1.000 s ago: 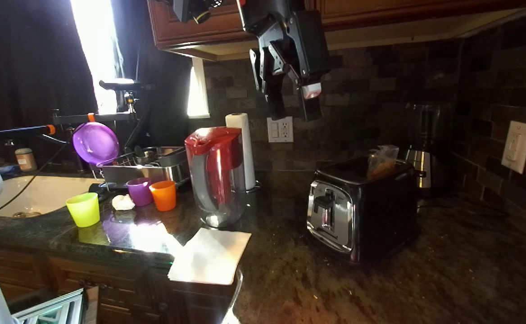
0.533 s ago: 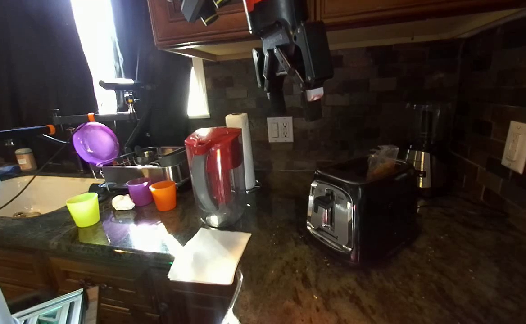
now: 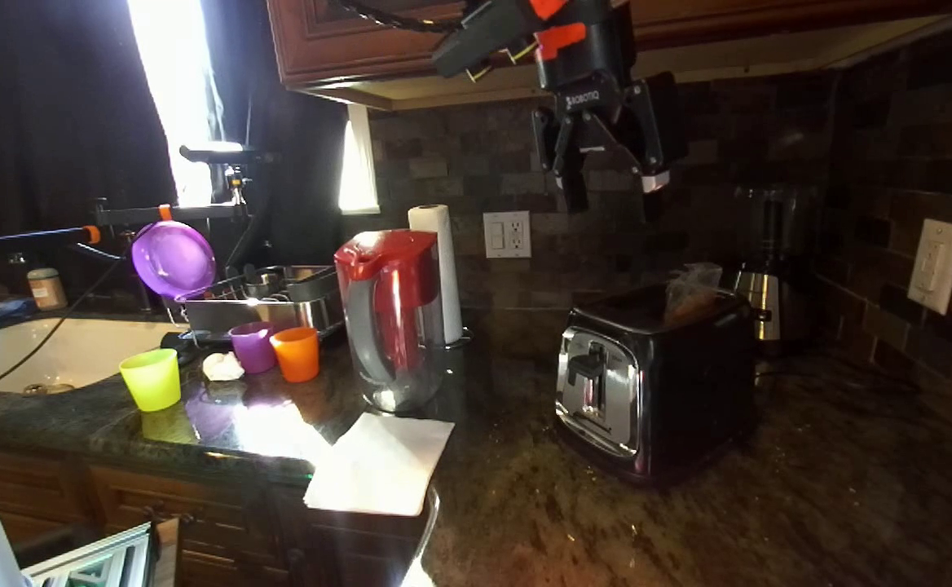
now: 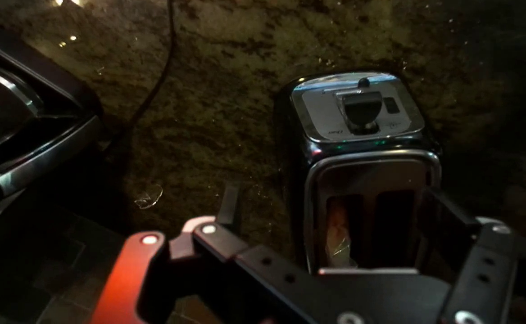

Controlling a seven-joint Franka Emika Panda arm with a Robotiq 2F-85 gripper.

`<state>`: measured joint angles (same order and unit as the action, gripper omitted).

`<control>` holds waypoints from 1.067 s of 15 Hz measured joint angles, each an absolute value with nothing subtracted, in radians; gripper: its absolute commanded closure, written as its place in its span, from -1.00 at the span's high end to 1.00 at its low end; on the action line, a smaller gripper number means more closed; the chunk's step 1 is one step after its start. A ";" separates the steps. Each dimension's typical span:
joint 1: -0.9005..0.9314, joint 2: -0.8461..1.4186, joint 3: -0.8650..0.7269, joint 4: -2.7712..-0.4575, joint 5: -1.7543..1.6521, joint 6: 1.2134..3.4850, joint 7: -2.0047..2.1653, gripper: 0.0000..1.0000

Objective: Move the object from the toaster and place it on the counter

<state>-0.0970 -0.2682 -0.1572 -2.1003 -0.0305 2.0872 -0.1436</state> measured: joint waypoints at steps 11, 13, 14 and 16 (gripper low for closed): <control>-0.092 0.087 -0.114 -1.800 0.008 2.094 -0.124 1.00; -0.092 0.128 -0.104 -1.762 0.031 2.094 -0.118 1.00; -0.092 0.146 -0.100 -1.746 0.042 2.094 -0.115 1.00; -0.092 0.177 -0.094 -1.717 0.062 2.097 -0.110 1.00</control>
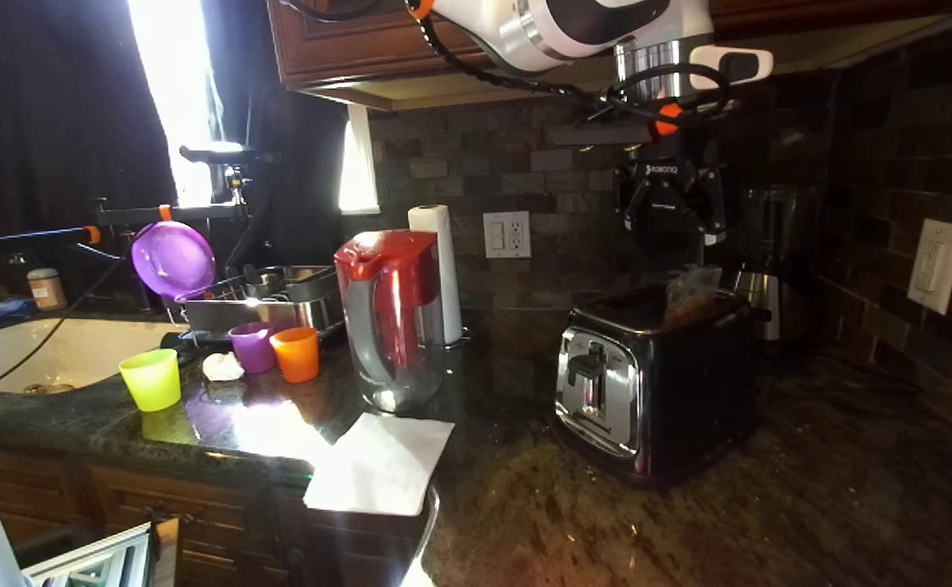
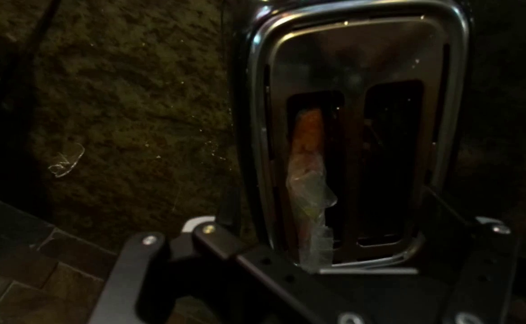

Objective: Move the object from the toaster and place it on the counter

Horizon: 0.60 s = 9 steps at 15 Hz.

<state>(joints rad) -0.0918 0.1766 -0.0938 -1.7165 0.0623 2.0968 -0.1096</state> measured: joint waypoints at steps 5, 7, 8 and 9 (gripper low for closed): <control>-0.093 0.234 -0.085 -1.664 0.099 2.142 -0.109 1.00; -0.094 0.253 -0.081 -1.651 0.112 2.186 -0.109 0.86; -0.095 0.262 -0.080 -1.645 0.116 2.202 -0.109 0.48; -0.095 0.270 -0.079 -1.639 0.118 2.213 -0.109 0.35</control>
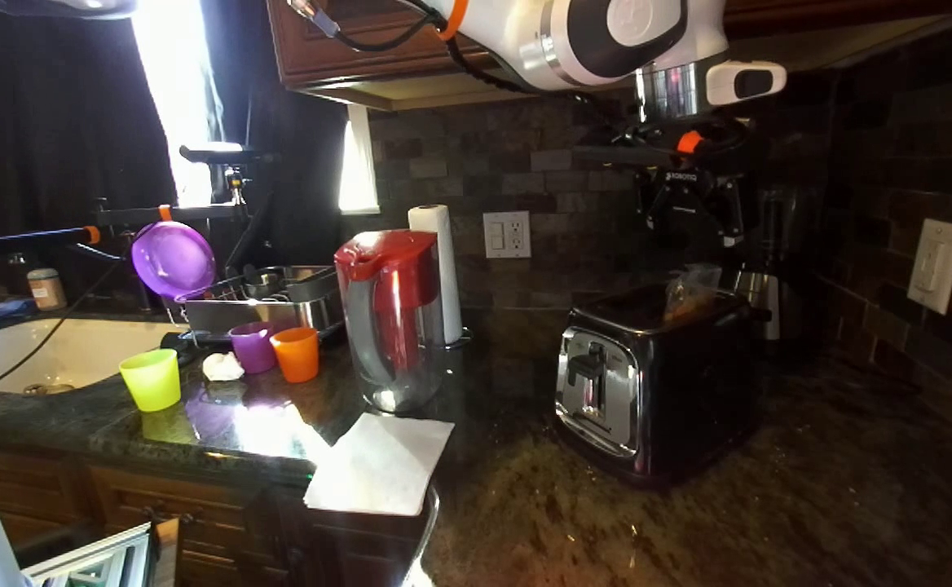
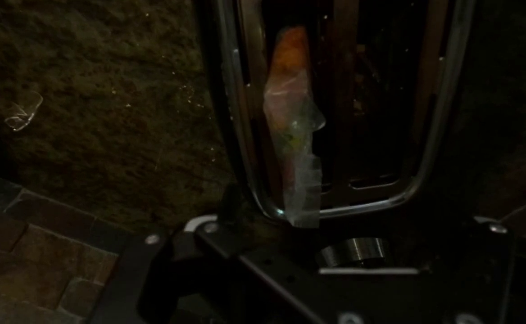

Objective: Move the object from the toaster and place it on the counter

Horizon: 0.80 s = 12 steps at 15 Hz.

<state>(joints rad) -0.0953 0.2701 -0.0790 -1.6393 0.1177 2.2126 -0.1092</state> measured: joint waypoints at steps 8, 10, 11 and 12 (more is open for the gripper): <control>-0.096 0.315 -0.078 -1.610 0.116 2.215 -0.109 -0.88; -0.096 0.316 -0.078 -1.606 0.116 2.214 -0.109 -1.00; -0.097 0.316 -0.078 -1.603 0.116 2.213 -0.108 -1.00; -0.097 0.316 -0.078 -1.599 0.116 2.210 -0.106 -1.00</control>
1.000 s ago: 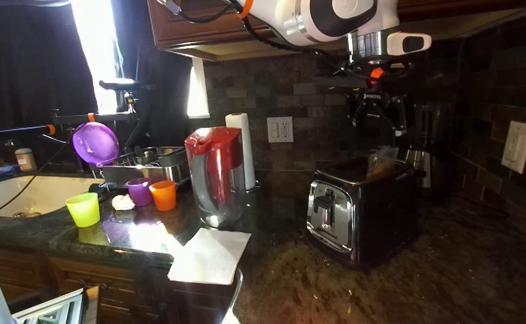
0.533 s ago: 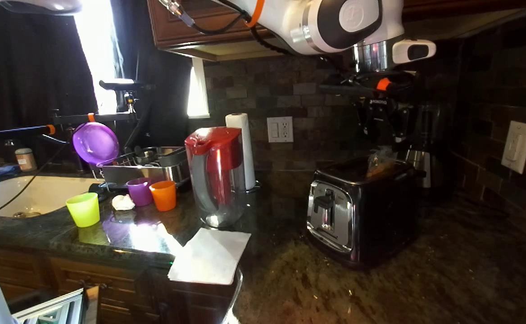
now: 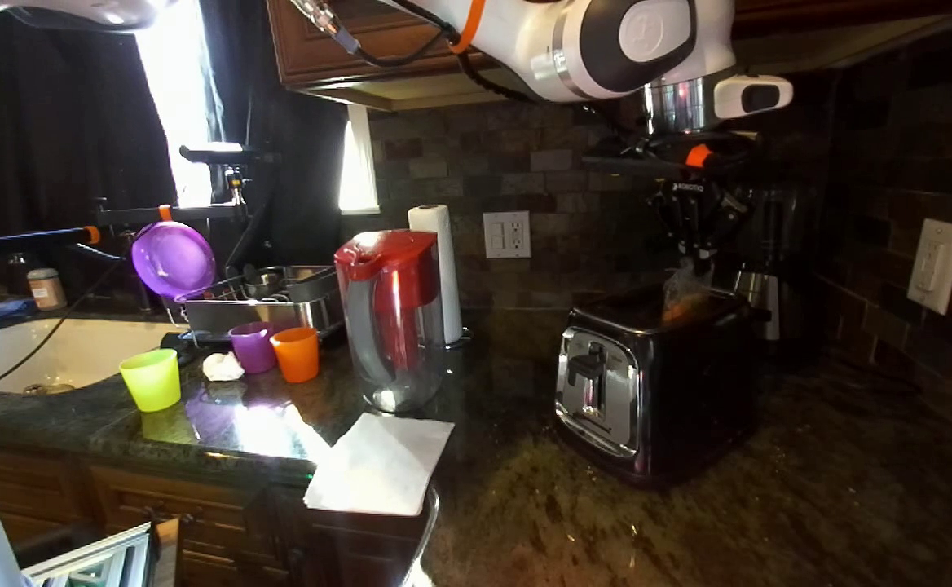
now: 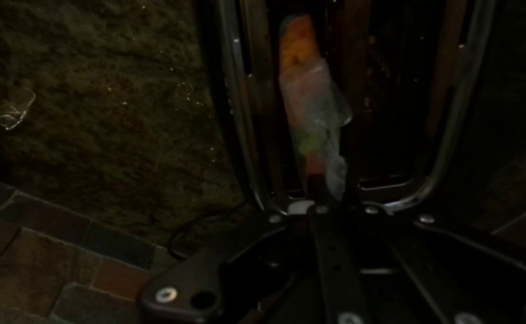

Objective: Move the object from the toaster and place it on the counter

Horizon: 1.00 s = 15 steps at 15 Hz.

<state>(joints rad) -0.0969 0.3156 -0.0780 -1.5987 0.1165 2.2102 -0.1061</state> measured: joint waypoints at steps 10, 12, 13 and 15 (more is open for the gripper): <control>-0.105 0.259 -0.080 -1.574 0.110 2.097 -0.064 -1.00; -0.104 0.230 -0.080 -1.575 0.100 2.094 -0.045 -1.00; -0.103 0.213 -0.080 -1.577 0.096 2.093 -0.039 -1.00; -0.101 0.172 -0.080 -1.586 0.090 2.077 -0.034 -1.00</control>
<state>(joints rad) -0.1010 0.1723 -0.0801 -1.5862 0.0897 2.0769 -0.0336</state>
